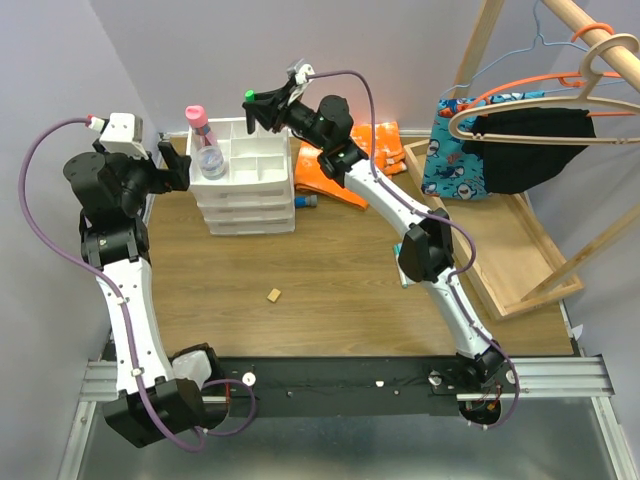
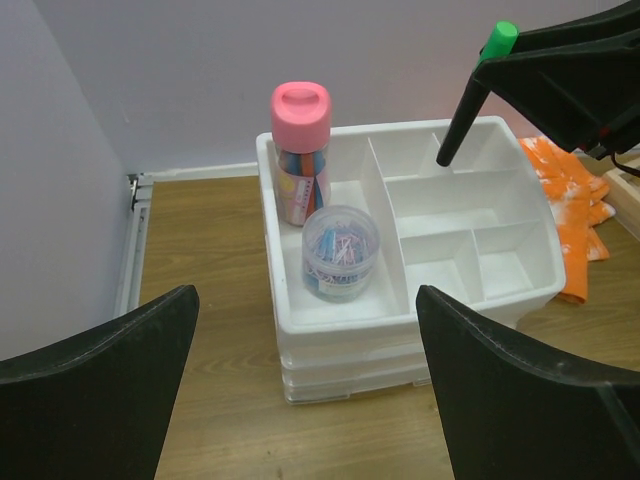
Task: Sort the stationery into containers
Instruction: Place the pen in the storage box.
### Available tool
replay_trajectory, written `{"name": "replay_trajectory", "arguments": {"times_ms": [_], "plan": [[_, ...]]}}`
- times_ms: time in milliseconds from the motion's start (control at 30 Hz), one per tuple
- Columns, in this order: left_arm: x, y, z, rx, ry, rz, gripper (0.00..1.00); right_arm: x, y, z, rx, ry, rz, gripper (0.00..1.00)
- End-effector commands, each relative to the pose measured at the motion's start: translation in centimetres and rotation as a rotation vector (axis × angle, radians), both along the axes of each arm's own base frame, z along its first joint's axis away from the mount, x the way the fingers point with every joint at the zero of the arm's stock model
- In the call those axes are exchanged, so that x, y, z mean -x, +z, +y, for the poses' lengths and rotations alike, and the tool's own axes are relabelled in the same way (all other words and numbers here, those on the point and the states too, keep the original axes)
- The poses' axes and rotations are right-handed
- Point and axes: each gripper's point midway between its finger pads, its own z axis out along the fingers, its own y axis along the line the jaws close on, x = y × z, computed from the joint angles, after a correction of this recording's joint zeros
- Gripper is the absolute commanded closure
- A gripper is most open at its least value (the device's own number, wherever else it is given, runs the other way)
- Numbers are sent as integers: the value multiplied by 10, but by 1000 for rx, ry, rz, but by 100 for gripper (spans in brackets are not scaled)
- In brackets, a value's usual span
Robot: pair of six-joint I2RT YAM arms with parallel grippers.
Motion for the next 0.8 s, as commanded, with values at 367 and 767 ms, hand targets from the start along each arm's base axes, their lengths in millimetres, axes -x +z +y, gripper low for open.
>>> {"name": "replay_trajectory", "arguments": {"times_ms": [367, 767], "plan": [[16, -1, 11, -4, 46, 3, 1, -3, -18, 13, 17, -26, -56, 57], [30, 9, -7, 43, -2, -55, 1, 2, -8, 1, 85, -86, -27, 44]]}}
